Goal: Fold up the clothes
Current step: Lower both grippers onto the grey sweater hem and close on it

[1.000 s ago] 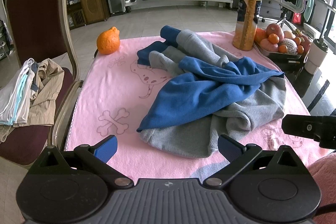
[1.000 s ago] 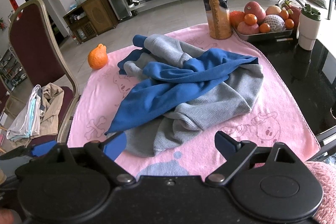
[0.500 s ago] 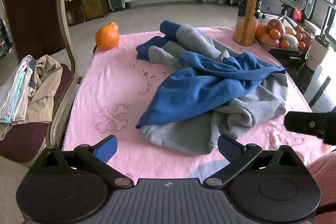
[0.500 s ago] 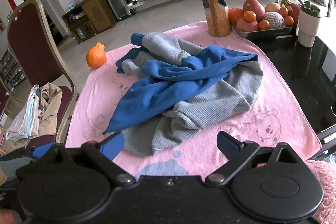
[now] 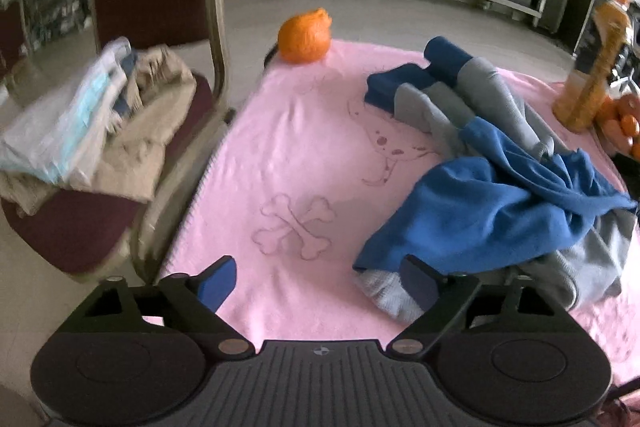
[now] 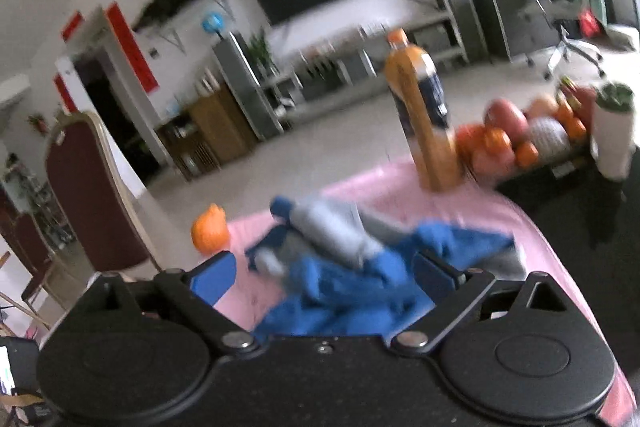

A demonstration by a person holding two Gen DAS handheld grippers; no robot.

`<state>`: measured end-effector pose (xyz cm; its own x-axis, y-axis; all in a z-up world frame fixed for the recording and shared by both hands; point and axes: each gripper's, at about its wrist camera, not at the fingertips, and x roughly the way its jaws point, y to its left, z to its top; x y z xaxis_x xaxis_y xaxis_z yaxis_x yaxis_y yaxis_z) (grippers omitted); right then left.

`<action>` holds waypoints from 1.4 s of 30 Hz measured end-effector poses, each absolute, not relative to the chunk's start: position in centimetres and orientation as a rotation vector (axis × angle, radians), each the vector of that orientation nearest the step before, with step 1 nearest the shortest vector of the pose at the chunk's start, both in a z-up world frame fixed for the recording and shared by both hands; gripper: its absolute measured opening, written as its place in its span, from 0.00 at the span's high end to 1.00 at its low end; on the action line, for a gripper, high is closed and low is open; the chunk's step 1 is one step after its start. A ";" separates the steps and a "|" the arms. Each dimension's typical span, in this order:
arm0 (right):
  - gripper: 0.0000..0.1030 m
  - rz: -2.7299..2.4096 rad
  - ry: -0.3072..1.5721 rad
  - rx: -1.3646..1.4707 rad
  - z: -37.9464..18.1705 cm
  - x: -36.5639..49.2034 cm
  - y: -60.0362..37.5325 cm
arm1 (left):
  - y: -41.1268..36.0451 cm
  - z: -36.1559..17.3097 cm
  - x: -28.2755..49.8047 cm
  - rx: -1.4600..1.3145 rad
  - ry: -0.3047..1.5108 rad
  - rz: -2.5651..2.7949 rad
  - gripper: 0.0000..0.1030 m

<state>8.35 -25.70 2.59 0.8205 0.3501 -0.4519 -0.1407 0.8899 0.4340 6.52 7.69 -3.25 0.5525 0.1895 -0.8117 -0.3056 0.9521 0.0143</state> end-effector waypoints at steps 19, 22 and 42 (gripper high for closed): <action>0.39 0.244 0.710 0.617 -8.1 14.4 -30.2 | 8.6 -13.8 10.9 -0.427 1.024 0.070 0.26; 0.37 0.241 0.709 0.603 -8.0 14.7 -29.8 | 8.2 -14.5 11.5 -0.412 1.013 0.047 0.33; 0.35 0.174 0.717 0.672 -9.0 14.6 -32.3 | 5.8 -14.7 10.8 -0.326 0.970 -0.010 0.58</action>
